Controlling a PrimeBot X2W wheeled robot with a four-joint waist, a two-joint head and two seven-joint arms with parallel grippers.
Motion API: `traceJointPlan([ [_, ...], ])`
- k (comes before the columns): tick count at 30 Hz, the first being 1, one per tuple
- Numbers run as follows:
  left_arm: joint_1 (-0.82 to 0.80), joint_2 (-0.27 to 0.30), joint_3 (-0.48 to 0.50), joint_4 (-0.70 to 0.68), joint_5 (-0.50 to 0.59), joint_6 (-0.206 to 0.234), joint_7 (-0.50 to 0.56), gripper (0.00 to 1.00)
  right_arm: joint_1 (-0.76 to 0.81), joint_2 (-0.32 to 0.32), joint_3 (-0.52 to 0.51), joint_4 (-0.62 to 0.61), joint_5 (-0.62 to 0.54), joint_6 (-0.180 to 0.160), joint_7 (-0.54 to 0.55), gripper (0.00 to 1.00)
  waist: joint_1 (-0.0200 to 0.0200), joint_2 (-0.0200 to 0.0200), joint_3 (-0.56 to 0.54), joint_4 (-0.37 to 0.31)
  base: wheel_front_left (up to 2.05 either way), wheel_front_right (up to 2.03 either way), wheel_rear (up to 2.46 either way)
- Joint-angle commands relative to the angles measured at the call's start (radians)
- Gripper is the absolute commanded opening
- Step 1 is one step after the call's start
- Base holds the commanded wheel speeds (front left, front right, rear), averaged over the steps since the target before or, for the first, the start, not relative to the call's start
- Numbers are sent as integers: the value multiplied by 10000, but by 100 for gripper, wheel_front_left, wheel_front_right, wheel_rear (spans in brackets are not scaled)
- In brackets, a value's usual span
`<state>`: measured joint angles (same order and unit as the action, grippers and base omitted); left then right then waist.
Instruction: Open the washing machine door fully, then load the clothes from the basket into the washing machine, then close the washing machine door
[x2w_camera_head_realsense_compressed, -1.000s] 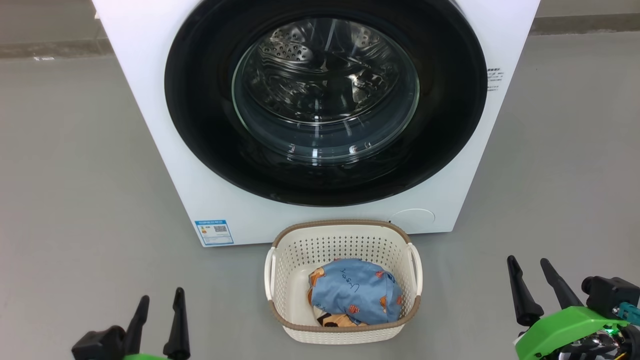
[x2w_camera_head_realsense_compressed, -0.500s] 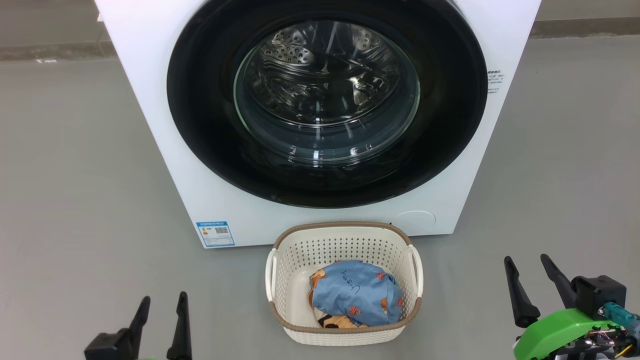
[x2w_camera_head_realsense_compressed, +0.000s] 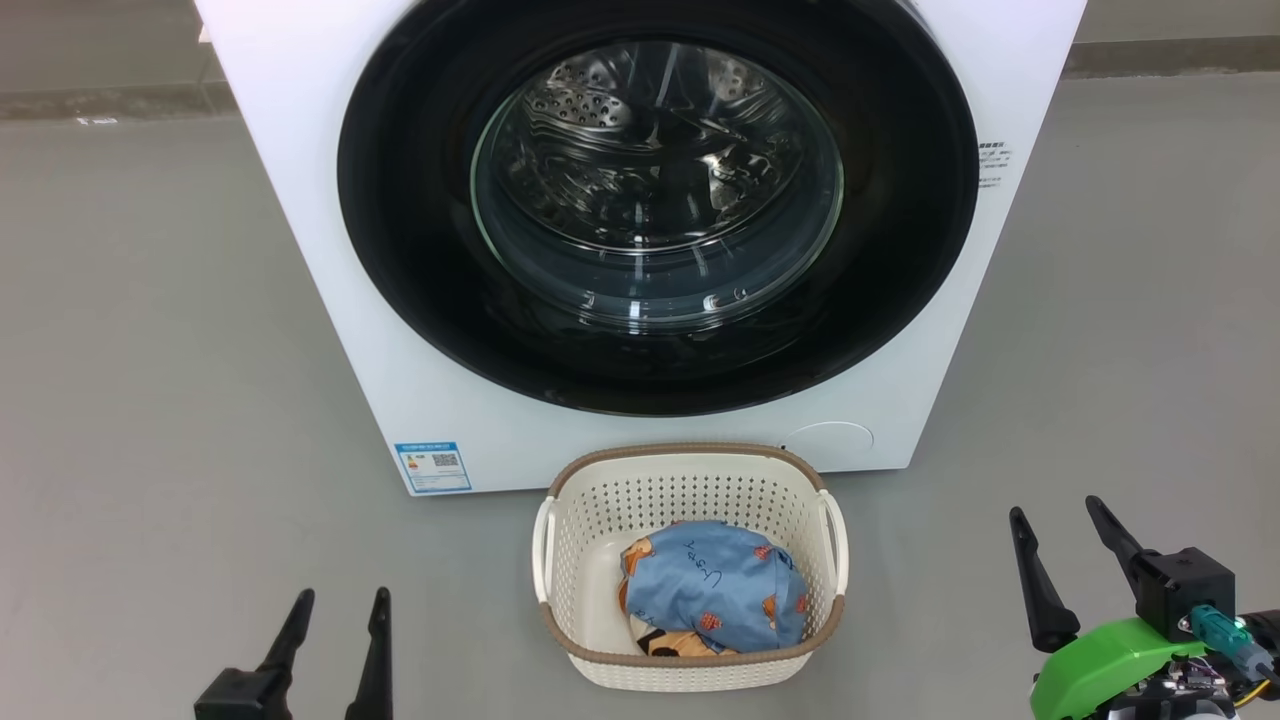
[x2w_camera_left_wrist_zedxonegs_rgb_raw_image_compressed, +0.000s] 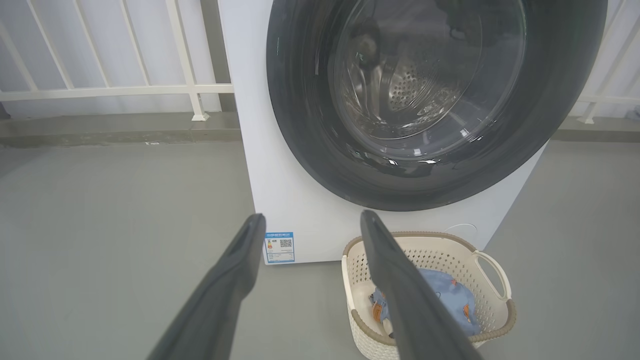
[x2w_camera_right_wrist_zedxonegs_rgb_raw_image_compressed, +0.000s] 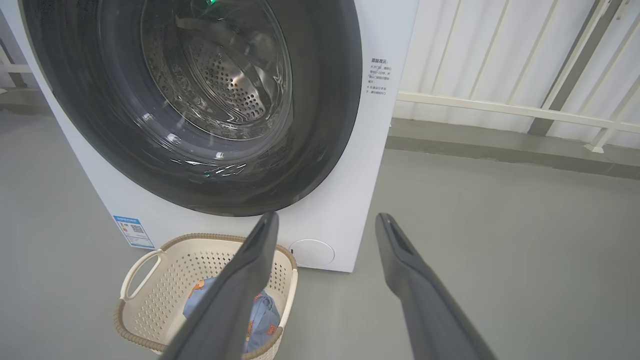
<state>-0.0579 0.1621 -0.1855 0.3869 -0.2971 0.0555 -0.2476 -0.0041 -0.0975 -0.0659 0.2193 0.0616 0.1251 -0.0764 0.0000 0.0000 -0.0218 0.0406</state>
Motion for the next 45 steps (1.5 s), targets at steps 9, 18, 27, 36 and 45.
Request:
traceJointPlan([
  [9, -468, 209, 386, -270, -40, 105, -125, 100, -127, -50, 95, -352, -44, 56, -122, 100, 0, 0, 27, -47, 0, 0, 0],
  [18, -491, 247, 263, -193, -10, 153, -84, 100, -119, -41, 74, -358, -36, 56, -113, 100, 0, 0, 10, -47, 0, 0, 0],
  [27, -536, 305, 165, -181, 89, 273, -98, 100, -122, -66, 51, -369, -9, 56, -92, 100, 0, 0, 20, -30, 35, 35, -70],
  [36, -518, 334, 144, -234, 60, 289, -116, 100, -116, -52, 27, -402, -3, 56, -80, 100, 0, 0, 4, -45, 104, 104, -207],
  [45, -511, 310, 158, -335, -76, 214, -128, 100, -85, -41, -5, -419, 22, 56, -81, 100, 0, 0, -39, -74, 120, 120, -240],
])
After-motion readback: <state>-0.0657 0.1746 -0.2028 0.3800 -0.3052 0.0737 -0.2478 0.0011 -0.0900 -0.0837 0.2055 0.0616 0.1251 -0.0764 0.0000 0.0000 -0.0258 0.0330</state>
